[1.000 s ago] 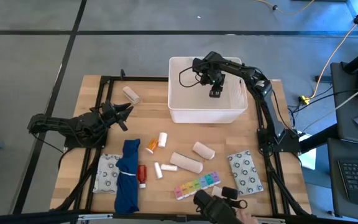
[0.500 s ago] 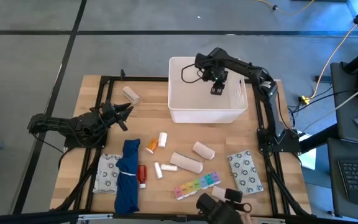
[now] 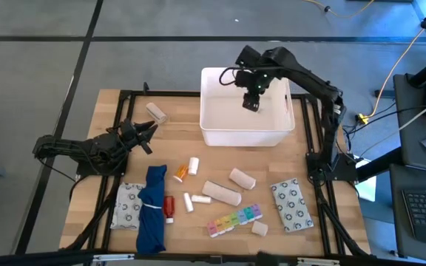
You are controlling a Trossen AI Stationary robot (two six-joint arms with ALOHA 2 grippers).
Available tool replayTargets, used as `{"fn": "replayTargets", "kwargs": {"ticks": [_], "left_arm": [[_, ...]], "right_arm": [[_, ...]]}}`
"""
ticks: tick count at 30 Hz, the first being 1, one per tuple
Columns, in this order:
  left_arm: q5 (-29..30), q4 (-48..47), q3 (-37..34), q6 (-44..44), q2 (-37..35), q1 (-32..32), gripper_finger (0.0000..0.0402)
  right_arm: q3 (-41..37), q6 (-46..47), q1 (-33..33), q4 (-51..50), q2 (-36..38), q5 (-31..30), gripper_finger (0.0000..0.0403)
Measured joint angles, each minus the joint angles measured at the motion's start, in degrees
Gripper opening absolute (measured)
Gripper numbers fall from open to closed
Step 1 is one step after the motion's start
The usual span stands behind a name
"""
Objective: Pick & place medical supplies in basket/bin
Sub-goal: Put the rolled brown bandage into the white container
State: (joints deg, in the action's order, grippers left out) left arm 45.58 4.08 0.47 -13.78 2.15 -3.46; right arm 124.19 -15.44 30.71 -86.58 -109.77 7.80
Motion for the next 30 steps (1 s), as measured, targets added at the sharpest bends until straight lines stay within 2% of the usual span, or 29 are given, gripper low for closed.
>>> {"fn": "replayTargets", "kwargs": {"ticks": [4, 10, 16, 19, 22, 27, 30], "left_arm": [[0.01, 0.00, 0.00, -0.02, 0.00, 0.00, 0.0111], [-0.02, 0.00, 0.00, -0.02, 0.00, -0.02, 0.0111], [-0.02, 0.00, 0.00, -0.02, -0.01, 0.00, 0.0111], [-0.02, 0.00, 0.00, -0.02, -0.02, -0.02, 0.0111], [-0.02, 0.00, 0.00, -0.02, -0.02, -0.01, 0.0111], [-0.08, 0.00, 0.00, -0.02, -0.02, -0.02, 0.0111], [-0.06, -0.04, 0.02, -0.02, -0.02, 0.00, 0.0111]], "right_arm": [[4.92, 0.02, -4.97, 0.96, 2.26, 5.66, 0.0212], [9.04, -0.05, -12.92, 0.69, 5.39, 5.89, 0.0271], [8.97, 13.57, -20.21, -3.90, 8.67, 4.59, 0.0293], [5.30, 20.74, -24.54, -3.58, 10.13, -0.09, 0.0293], [0.29, 25.94, -27.95, -3.34, 10.33, -0.54, 0.0290], [-10.80, 29.38, -32.79, -0.85, 10.22, -6.95, 0.0280], [-17.31, 31.71, -34.30, 1.54, 10.14, -8.12, 0.0274]]}}
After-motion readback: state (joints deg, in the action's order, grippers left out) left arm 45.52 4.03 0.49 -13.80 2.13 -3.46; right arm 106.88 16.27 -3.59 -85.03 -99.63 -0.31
